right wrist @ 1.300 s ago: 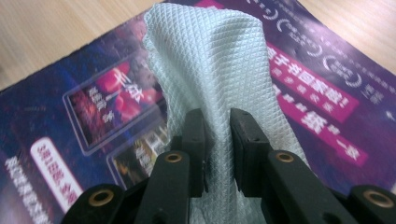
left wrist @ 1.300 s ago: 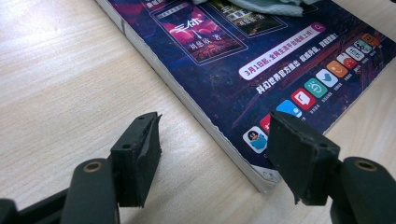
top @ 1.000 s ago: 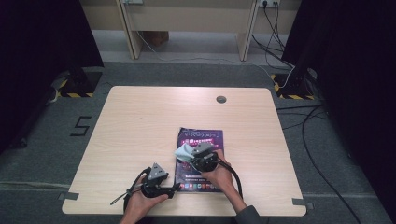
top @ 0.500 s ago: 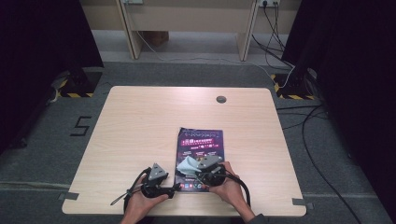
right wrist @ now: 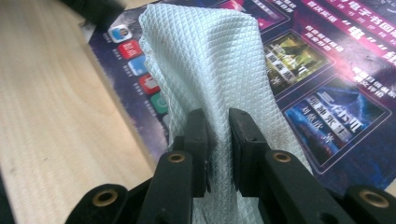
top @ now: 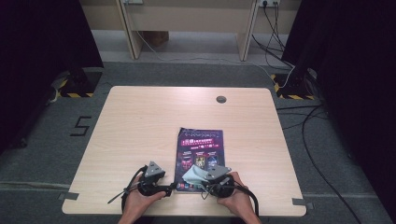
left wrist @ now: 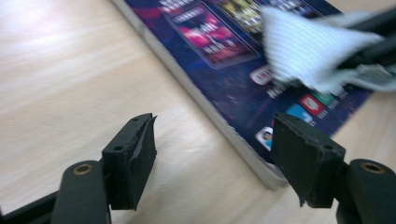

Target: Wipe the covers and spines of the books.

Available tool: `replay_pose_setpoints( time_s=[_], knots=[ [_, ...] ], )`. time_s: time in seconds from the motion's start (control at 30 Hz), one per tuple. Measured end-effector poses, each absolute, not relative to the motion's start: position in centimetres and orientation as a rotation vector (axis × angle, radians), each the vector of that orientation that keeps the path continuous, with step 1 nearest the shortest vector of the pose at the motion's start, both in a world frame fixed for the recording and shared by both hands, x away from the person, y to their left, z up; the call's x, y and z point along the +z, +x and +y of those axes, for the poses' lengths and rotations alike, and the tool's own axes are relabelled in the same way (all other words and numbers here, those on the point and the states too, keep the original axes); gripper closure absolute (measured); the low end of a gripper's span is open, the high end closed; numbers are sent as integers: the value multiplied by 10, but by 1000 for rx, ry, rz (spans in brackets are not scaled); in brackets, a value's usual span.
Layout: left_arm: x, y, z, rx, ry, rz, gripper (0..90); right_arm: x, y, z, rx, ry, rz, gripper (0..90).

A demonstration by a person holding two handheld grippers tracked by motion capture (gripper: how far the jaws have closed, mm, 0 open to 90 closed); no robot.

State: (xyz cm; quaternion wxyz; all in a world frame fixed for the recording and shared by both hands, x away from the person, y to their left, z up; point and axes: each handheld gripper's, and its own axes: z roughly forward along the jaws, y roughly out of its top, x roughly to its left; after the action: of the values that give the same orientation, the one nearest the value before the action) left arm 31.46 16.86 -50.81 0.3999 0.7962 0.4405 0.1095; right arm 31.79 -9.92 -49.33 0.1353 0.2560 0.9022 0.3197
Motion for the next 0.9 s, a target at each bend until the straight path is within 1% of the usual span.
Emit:
replay_pose_setpoints(
  time_s=[0.27,0.43,0.73,0.9],
  knots=[
    [-502,318,187,283,1957,1158,295,-493,301,-103,948,728,2626,796],
    [-502,318,187,286,1955,1161,295,-494,296,-105,950,732,2626,812],
    [-505,314,175,251,1995,1118,294,-492,301,-105,941,731,2600,844],
    [-506,314,169,235,1992,1113,295,-483,313,-113,987,779,2538,850]
  ],
)
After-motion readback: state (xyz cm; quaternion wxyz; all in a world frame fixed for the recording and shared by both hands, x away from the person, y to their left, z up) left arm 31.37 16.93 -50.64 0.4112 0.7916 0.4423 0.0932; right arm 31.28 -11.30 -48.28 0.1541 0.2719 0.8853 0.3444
